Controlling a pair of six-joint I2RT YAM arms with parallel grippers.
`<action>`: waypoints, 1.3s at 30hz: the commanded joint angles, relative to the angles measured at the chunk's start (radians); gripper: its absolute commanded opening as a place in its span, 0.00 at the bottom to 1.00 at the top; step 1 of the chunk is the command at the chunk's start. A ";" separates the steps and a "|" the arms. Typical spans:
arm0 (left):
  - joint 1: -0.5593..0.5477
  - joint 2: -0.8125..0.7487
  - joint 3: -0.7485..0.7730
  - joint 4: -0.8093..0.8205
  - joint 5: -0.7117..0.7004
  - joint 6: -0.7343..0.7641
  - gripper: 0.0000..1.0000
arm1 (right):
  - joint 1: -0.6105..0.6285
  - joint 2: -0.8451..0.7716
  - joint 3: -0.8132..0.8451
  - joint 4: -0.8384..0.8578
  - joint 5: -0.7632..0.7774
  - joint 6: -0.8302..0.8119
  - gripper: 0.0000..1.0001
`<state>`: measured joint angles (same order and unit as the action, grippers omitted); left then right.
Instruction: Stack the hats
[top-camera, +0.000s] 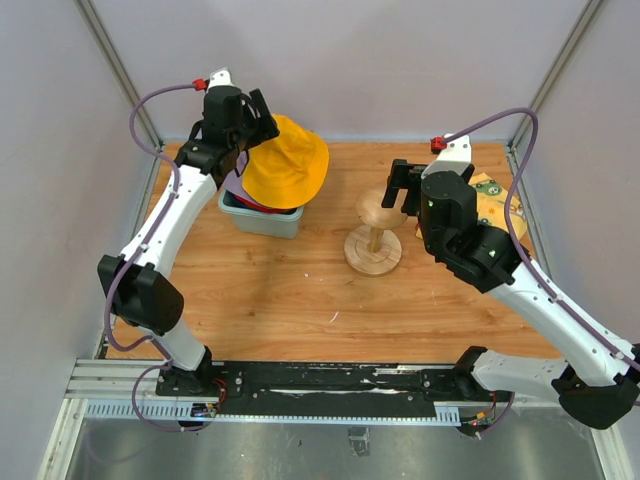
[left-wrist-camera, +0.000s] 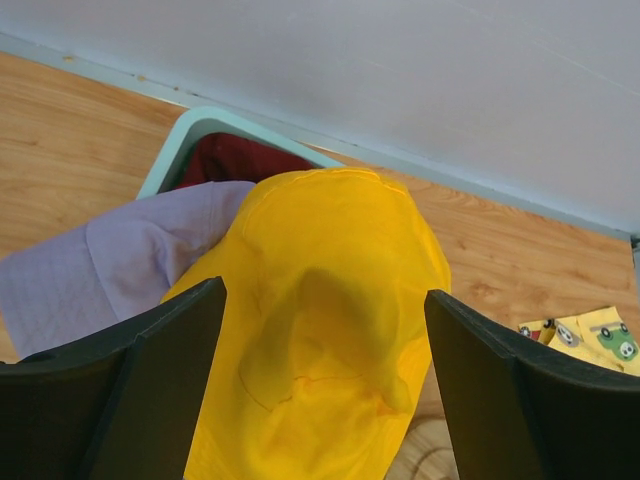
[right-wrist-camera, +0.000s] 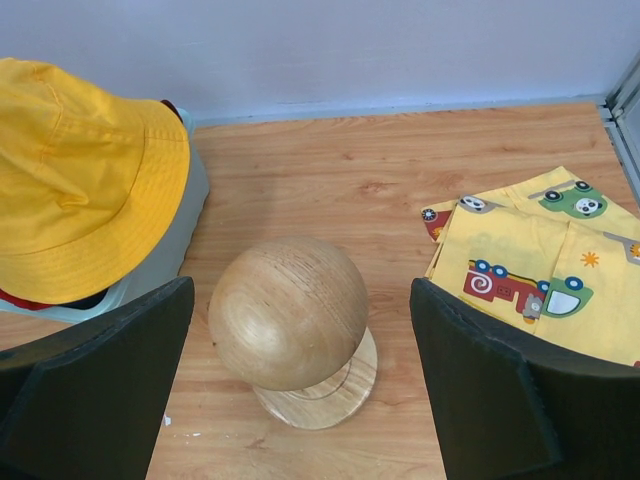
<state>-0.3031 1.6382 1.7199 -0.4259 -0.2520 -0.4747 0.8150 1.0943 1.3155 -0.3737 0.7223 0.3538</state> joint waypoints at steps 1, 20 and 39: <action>0.009 0.030 0.005 0.049 0.025 0.031 0.82 | -0.030 0.004 0.032 -0.010 0.005 0.025 0.89; 0.009 -0.032 -0.041 0.168 0.056 0.046 0.01 | -0.029 0.023 0.029 -0.032 -0.013 0.075 0.87; 0.010 -0.104 -0.006 0.243 0.224 0.016 0.00 | -0.030 0.001 0.024 -0.064 0.026 0.097 0.86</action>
<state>-0.3023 1.5650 1.6775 -0.2413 -0.1036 -0.4355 0.8150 1.1160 1.3155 -0.4232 0.7074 0.4339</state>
